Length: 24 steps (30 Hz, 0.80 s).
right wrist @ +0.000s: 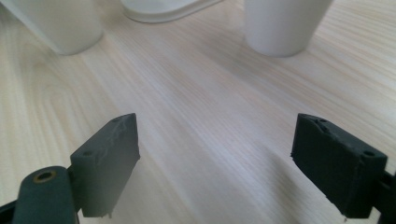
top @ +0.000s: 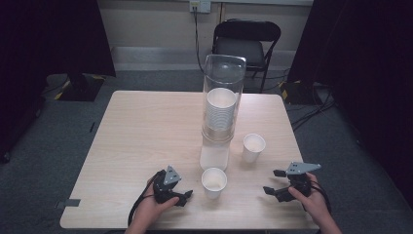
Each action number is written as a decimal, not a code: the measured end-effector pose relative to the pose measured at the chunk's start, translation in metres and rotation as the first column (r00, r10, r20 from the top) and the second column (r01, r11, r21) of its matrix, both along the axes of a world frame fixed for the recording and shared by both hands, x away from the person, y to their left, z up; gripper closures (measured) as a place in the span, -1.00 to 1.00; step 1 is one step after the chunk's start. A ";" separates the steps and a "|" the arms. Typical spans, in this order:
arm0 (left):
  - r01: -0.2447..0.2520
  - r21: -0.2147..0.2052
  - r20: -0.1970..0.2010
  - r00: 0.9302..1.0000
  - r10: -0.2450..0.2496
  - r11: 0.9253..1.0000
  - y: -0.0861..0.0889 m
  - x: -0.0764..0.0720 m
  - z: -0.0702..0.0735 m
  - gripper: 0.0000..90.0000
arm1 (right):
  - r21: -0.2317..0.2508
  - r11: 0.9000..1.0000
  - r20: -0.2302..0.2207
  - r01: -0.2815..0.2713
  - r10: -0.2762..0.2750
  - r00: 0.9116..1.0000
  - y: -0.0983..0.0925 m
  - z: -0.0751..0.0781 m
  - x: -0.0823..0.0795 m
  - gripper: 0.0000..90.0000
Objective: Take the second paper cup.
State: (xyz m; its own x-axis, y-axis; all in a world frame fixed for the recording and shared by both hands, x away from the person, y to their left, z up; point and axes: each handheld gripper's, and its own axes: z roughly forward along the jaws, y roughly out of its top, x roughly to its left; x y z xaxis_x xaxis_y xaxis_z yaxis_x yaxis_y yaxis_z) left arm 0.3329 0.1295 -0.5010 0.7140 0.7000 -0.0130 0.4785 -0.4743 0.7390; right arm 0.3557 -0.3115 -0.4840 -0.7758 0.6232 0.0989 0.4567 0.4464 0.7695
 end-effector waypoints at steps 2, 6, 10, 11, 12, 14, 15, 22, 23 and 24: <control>0.001 0.000 -0.001 1.000 -0.001 1.000 0.000 0.000 0.000 -0.67 | -0.005 1.000 -0.003 0.008 -0.008 1.000 -0.003 -0.002 0.002 -0.68; 0.000 0.000 0.000 1.000 0.000 1.000 0.000 0.000 0.000 -0.67 | -0.016 1.000 -0.014 0.025 -0.025 1.000 -0.009 -0.008 0.006 -0.68; 0.000 0.000 0.000 1.000 0.000 1.000 0.000 0.000 0.000 -0.67 | -0.018 0.999 -0.012 0.041 -0.041 0.999 -0.013 -0.010 0.008 -0.68; 0.000 0.000 0.000 1.000 0.000 1.000 0.000 0.000 0.000 -0.67 | -0.026 0.999 -0.012 0.046 -0.046 0.999 -0.014 -0.012 0.009 -0.68; 0.000 0.000 0.000 1.000 0.000 1.000 0.000 0.000 0.000 -0.67 | -0.032 0.998 -0.013 0.046 -0.047 0.999 -0.015 -0.013 0.010 -0.68; -0.001 0.000 0.000 1.000 0.001 1.000 0.000 0.000 0.000 -0.67 | -0.037 0.998 -0.006 0.051 -0.051 0.999 -0.015 -0.015 0.010 -0.67; 0.000 0.000 0.000 1.000 0.000 1.000 0.000 0.000 0.000 -0.67 | -0.039 0.998 -0.004 0.051 -0.051 0.999 -0.015 -0.015 0.010 -0.68; 0.001 0.002 0.002 1.000 -0.001 1.000 0.000 0.000 0.000 -0.67 | -0.115 0.993 0.047 0.040 -0.035 0.998 -0.010 -0.016 0.009 -0.69; 0.001 0.003 0.002 1.000 -0.001 1.000 0.000 0.000 0.000 -0.67 | -0.115 0.993 0.047 0.041 -0.035 0.998 -0.010 -0.016 0.009 -0.70; 0.001 0.003 0.001 1.000 -0.001 1.000 0.000 0.000 0.000 -0.67 | -0.114 0.993 0.047 0.040 -0.035 0.998 -0.010 -0.016 0.009 -0.70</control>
State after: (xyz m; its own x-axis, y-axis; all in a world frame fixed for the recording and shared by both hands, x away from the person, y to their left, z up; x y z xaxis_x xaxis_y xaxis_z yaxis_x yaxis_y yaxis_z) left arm 0.3329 0.1295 -0.5010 0.7149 0.6992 -0.0099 0.4769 -0.4772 0.7382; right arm 0.3650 -0.3219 -0.4996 -0.7536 0.6573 -0.0096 0.4411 0.5164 0.7340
